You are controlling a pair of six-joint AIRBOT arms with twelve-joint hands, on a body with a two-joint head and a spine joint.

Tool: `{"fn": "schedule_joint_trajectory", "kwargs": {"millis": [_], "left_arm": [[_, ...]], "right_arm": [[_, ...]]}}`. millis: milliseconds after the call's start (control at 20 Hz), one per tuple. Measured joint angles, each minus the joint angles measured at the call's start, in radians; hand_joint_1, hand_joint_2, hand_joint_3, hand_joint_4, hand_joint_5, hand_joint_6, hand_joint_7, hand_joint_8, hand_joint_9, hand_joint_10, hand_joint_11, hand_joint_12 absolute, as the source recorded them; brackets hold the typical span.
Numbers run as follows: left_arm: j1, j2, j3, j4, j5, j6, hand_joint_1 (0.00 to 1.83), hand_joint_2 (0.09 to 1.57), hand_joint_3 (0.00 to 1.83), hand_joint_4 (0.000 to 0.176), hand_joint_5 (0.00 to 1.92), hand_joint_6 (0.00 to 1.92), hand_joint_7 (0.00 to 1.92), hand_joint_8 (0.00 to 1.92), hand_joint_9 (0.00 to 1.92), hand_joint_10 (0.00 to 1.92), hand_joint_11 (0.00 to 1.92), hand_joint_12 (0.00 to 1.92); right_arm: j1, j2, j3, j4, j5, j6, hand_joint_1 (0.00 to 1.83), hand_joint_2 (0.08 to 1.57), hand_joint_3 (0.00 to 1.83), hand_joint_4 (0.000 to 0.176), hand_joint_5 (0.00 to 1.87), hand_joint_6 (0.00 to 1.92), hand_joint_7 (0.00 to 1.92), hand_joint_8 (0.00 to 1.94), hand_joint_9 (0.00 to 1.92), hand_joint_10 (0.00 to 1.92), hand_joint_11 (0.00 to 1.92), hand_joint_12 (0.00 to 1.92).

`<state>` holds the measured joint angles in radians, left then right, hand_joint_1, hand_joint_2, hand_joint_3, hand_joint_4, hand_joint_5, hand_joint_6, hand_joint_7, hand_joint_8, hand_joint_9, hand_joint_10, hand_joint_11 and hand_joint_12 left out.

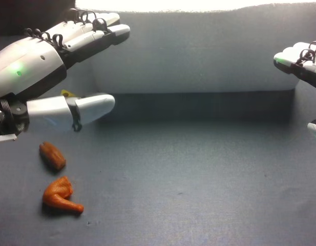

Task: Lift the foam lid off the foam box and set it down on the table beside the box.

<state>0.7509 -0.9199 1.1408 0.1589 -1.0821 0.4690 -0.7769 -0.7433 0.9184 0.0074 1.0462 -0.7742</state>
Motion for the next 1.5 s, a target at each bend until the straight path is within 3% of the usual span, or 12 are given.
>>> {"fn": "schedule_joint_trajectory", "kwargs": {"millis": [300,350,550,600,650,900,950,1050,1150,1200,1350,1500], "left_arm": [[0.001,0.0,0.004,-0.035,-0.003,0.01,0.29,1.3,0.0,0.025,0.0,0.0,0.0,0.0,0.0,0.0,0.0,0.0],[0.001,0.0,0.004,-0.05,-0.009,0.017,0.27,1.29,0.0,0.014,0.0,0.0,0.0,0.0,0.0,0.0,0.0,0.0],[0.018,-0.001,-0.006,-0.115,-0.055,0.036,0.27,1.27,0.0,0.001,0.0,0.0,0.0,0.0,0.0,0.0,0.0,0.0],[0.023,-0.001,-0.006,-0.122,-0.071,0.04,0.3,1.27,0.0,0.009,0.01,0.0,0.0,0.0,0.0,0.0,0.0,0.0],[0.026,-0.001,-0.006,-0.133,-0.084,0.047,0.36,1.27,0.0,0.045,0.0,0.0,0.0,0.0,0.0,0.0,0.0,0.0],[0.046,0.017,-0.019,-0.214,-0.136,0.085,0.4,1.24,0.0,0.022,0.0,0.0,0.0,0.0,0.0,0.0,0.0,0.0],[0.052,0.019,-0.019,-0.234,-0.146,0.093,0.41,1.23,0.0,0.034,0.0,0.0,0.0,0.0,0.0,0.0,0.0,0.0],[0.052,0.02,-0.017,-0.286,-0.148,0.112,0.48,1.21,0.0,0.052,0.01,0.0,0.0,0.0,0.0,0.0,0.03,0.02],[0.052,0.018,-0.008,-0.322,-0.15,0.118,0.48,1.18,0.0,0.035,0.0,0.0,0.0,0.0,0.0,0.0,0.01,0.17],[0.052,0.015,0.002,-0.345,-0.15,0.118,0.5,1.16,0.0,0.035,0.0,0.0,0.0,0.0,0.0,0.0,0.0,0.3],[0.051,0.0,0.024,-0.417,-0.15,0.119,0.54,1.11,0.0,0.082,0.0,0.0,0.0,0.0,0.0,0.0,0.0,0.92],[0.035,-0.019,0.05,-0.455,-0.135,0.119,0.58,1.09,0.0,0.051,0.0,0.0,0.0,0.0,0.0,0.0,0.0,1.24]], "right_arm": [[0.0,0.0,0.0,0.034,0.003,-0.017,0.66,1.25,0.0,0.0,0.0,0.0,0.0,0.0,0.0,0.0,0.0,0.74],[0.0,0.0,0.0,0.051,0.008,-0.028,0.68,1.25,0.0,0.0,0.0,0.0,0.0,0.0,0.0,0.0,0.0,0.74],[-0.001,0.0,-0.001,0.105,0.06,-0.051,0.77,1.23,0.0,0.0,0.0,0.0,0.0,0.0,0.0,0.0,0.0,0.05],[-0.002,0.0,-0.001,0.121,0.072,-0.058,0.76,1.24,0.01,0.0,0.0,0.0,0.0,0.0,0.0,0.0,0.0,0.01],[-0.01,0.0,-0.001,0.137,0.091,-0.065,0.76,1.25,0.01,0.0,0.0,0.0,0.0,0.0,0.0,0.0,0.01,0.01],[-0.024,0.0,-0.001,0.235,0.153,-0.108,0.68,1.28,0.01,0.0,0.0,0.0,0.0,0.0,0.0,0.0,0.05,0.04],[-0.024,0.0,-0.001,0.253,0.167,-0.122,0.55,1.24,0.0,0.0,0.0,0.0,0.0,0.0,0.0,0.0,0.01,0.52],[-0.024,0.0,0.002,0.289,0.179,-0.146,0.54,1.2,0.0,0.0,0.0,0.0,0.0,0.0,0.0,0.0,0.0,0.77],[-0.024,0.0,0.009,0.322,0.179,-0.162,0.58,1.21,0.0,0.0,0.0,0.0,0.0,0.0,0.0,0.0,0.0,1.67],[-0.024,0.0,0.014,0.343,0.18,-0.169,0.57,1.22,0.0,0.0,0.0,0.0,0.0,0.0,0.0,0.0,0.0,1.87],[-0.022,-0.011,0.033,0.401,0.182,-0.193,0.57,1.22,0.0,0.0,0.0,0.0,0.0,0.0,0.0,0.0,0.0,1.92],[-0.014,-0.021,0.055,0.445,0.177,-0.197,0.62,1.21,0.0,0.0,0.0,0.0,0.0,0.0,0.0,0.0,0.0,1.92]]}}
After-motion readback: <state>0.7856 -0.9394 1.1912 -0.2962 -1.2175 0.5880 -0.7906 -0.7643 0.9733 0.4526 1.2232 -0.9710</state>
